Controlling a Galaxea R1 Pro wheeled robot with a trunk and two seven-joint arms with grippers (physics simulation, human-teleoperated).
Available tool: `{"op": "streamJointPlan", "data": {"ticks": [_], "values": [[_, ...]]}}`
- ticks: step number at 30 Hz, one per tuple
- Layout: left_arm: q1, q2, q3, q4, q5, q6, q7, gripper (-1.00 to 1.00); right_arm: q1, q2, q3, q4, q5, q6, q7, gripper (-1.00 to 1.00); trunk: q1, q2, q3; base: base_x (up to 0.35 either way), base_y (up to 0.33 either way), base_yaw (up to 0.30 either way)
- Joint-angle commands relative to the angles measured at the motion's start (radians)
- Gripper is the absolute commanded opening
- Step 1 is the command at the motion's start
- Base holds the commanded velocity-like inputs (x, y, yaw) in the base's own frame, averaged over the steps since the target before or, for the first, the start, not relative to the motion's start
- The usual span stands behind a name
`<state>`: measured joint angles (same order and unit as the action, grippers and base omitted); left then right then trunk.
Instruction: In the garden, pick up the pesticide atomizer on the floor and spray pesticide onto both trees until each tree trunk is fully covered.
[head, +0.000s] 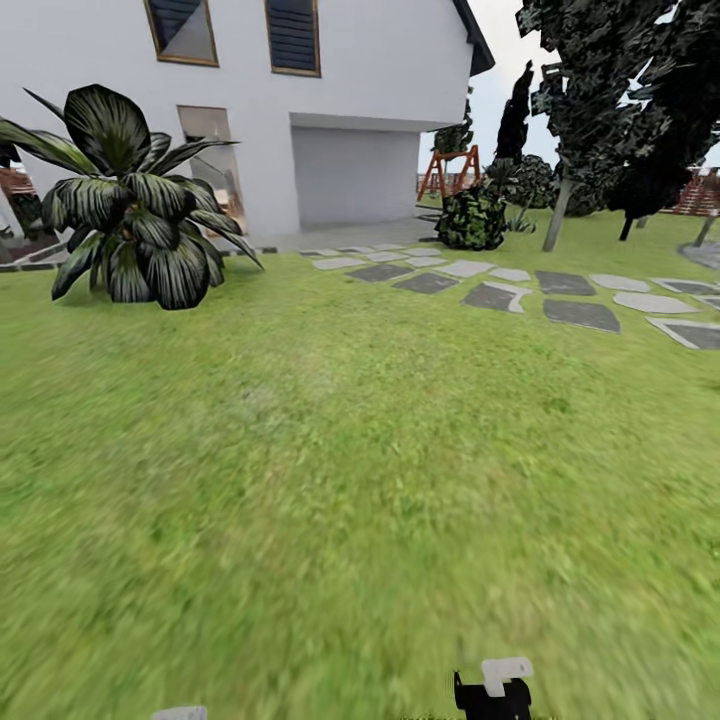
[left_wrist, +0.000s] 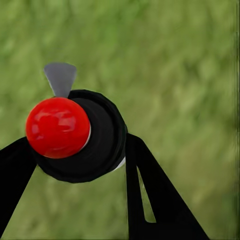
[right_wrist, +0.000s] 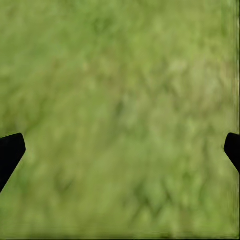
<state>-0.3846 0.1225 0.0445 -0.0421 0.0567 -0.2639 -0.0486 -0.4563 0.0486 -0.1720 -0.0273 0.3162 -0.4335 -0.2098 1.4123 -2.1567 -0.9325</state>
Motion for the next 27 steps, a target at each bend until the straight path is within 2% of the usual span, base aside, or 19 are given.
{"op": "streamJointPlan", "data": {"ticks": [1,19,27], "values": [[0.000,0.002,0.005,0.001,0.007,-0.003,-0.005,-1.00,-0.001,0.000,-0.007,0.001,0.011,-0.002,-0.005,1.00,0.000,0.000,-0.001,0.000,0.000,-0.299],[0.000,0.007,0.007,0.001,0.004,-0.005,-0.006,-1.00,-0.001,0.000,-0.007,0.001,0.011,-0.002,-0.005,1.00,0.000,0.000,-0.001,0.000,-0.004,-0.299],[0.001,0.003,0.006,0.001,-0.002,-0.005,-0.006,-1.00,-0.001,0.000,-0.006,0.002,0.011,-0.002,-0.005,1.00,0.000,0.000,-0.001,0.000,-0.230,-0.299]]}}
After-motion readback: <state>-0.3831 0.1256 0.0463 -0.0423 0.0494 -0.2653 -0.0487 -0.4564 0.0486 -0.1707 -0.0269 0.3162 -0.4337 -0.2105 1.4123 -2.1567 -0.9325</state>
